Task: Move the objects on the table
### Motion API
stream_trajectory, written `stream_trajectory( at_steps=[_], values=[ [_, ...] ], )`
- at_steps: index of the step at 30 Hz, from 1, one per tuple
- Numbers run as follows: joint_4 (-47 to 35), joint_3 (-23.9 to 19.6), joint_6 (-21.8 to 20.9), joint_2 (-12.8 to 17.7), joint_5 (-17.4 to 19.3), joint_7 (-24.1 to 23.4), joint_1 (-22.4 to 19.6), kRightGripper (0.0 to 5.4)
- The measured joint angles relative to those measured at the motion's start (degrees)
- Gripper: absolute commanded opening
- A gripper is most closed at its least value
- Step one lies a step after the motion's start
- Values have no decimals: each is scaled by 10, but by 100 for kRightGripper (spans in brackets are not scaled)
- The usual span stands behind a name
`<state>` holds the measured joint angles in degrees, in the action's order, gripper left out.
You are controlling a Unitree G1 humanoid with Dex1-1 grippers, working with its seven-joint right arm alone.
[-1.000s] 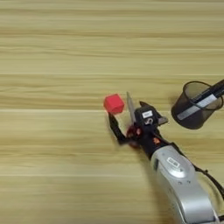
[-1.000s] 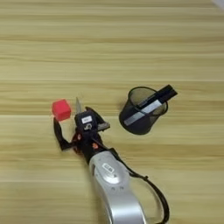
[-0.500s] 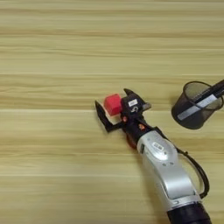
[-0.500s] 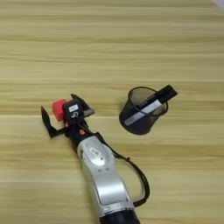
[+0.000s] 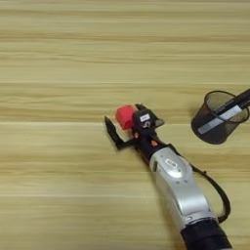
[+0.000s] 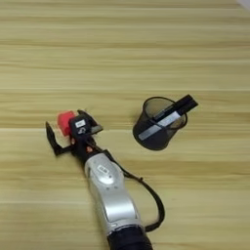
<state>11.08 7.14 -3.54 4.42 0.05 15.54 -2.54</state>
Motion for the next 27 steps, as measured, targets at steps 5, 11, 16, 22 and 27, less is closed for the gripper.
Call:
stream_trajectory(
  at_steps=[5,11,16,22,27],
  values=[
    [5,-1,0,-2,1,3,-3,538],
    [8,-2,0,-4,1,9,-4,529],
    [11,-3,0,-6,1,10,-4,471],
    [17,-3,-5,-8,1,11,-5,410],
    [21,-4,-8,-9,1,11,-7,354]
  ],
)
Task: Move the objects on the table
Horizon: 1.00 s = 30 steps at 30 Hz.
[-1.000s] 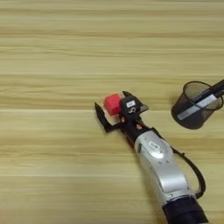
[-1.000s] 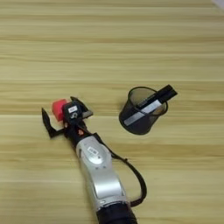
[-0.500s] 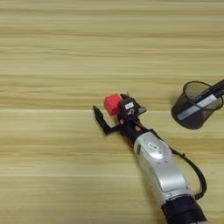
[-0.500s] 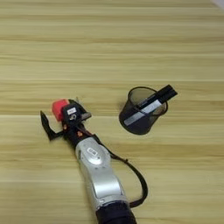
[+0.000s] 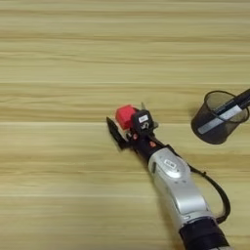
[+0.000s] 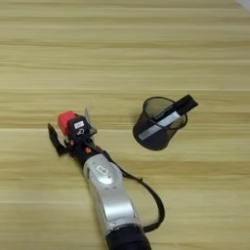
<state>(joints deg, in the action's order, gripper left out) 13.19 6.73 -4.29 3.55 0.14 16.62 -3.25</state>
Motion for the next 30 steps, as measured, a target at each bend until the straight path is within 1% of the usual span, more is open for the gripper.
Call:
stream_trajectory(
  at_steps=[5,12,24,30],
  values=[
    [2,-1,0,-1,0,-1,-1,309],
    [2,-4,0,-2,0,-1,-1,227],
    [4,-15,-14,-2,0,-12,-1,223],
    [4,-23,-39,-2,0,-23,-1,223]
  ],
)
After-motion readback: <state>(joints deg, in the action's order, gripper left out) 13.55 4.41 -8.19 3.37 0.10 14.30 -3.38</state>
